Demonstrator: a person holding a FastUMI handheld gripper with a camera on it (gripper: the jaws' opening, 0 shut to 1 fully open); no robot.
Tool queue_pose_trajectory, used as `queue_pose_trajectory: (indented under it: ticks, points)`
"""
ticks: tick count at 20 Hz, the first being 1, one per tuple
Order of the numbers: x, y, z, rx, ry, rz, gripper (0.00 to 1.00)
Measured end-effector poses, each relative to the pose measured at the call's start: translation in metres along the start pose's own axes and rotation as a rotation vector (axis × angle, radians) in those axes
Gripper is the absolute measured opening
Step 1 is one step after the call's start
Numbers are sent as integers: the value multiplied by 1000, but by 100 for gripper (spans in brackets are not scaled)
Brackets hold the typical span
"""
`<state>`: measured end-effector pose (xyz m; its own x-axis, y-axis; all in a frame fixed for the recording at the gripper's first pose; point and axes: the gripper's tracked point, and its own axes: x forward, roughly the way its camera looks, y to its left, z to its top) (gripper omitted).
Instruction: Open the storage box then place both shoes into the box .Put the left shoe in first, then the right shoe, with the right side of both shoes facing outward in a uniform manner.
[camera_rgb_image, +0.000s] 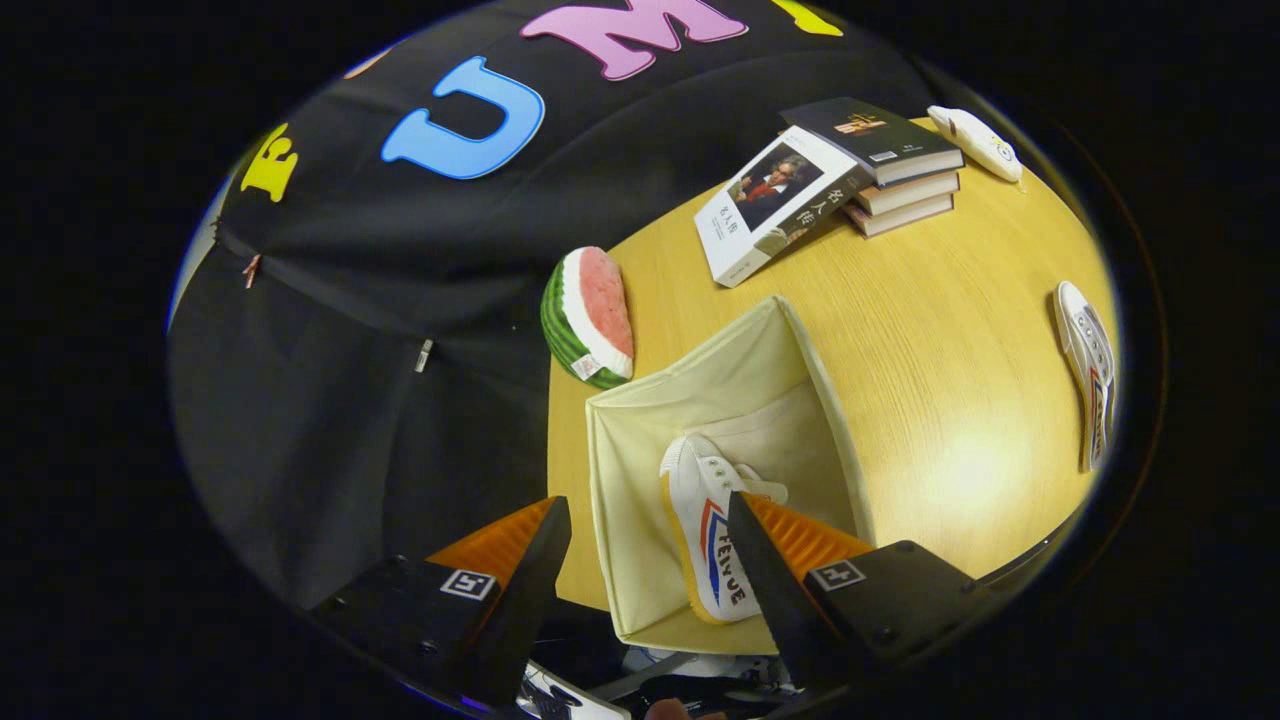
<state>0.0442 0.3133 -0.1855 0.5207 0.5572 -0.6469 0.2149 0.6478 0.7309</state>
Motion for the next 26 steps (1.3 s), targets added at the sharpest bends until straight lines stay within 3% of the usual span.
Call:
queue_pose_trajectory:
  ticks: [3,7,10,17,19,21,26]
  points:
    - [-34,-12,19,-101,-71,37,97]
    - [-89,-71,57,-220,-193,-27,97]
    - [-127,-145,73,-297,-269,-150,97]
    - [-197,-336,77,-404,-222,-446,97]
    - [-203,-381,66,-401,-189,-508,97]
    - [-201,-419,58,-378,-160,-554,90]
    - [-170,-469,44,-419,-73,-595,78]
